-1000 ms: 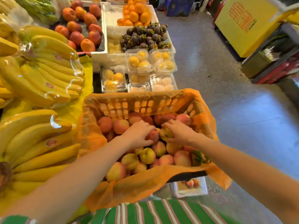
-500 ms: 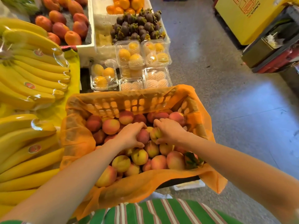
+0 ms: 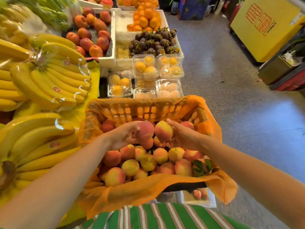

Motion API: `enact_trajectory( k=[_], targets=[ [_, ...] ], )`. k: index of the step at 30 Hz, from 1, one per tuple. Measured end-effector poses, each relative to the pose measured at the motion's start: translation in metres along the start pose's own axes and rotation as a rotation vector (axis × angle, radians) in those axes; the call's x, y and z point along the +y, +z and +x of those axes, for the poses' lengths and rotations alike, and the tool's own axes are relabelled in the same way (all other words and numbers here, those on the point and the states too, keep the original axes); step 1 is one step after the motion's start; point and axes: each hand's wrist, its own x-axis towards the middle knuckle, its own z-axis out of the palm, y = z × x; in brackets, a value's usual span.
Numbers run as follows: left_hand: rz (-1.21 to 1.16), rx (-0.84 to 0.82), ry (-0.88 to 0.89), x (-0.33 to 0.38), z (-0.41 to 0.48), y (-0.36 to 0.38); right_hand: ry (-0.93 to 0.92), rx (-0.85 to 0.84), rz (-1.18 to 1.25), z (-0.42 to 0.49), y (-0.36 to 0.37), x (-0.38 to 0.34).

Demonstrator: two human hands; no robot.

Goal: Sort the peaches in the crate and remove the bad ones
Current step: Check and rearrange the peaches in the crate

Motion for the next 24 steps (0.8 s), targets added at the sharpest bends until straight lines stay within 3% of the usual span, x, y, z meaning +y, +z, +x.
enact_trajectory(
  k=[4, 11, 17, 24],
  targets=[
    [-0.066, -0.001, -0.035, -0.004, -0.011, 0.006, -0.016, -0.052, -0.003, -0.004, 0.003, 0.006],
    [0.254, 0.102, 0.044, -0.010, -0.041, 0.008, -0.135, -0.071, -0.216, -0.008, 0.015, 0.017],
    [0.497, 0.195, 0.092, -0.022, -0.072, -0.006, -0.110, -0.076, -0.748, 0.001, 0.044, 0.029],
    [0.506, 0.264, 0.122, -0.029, -0.086, -0.013, -0.084, -0.071, -1.294, 0.026, 0.079, 0.048]
  ],
)
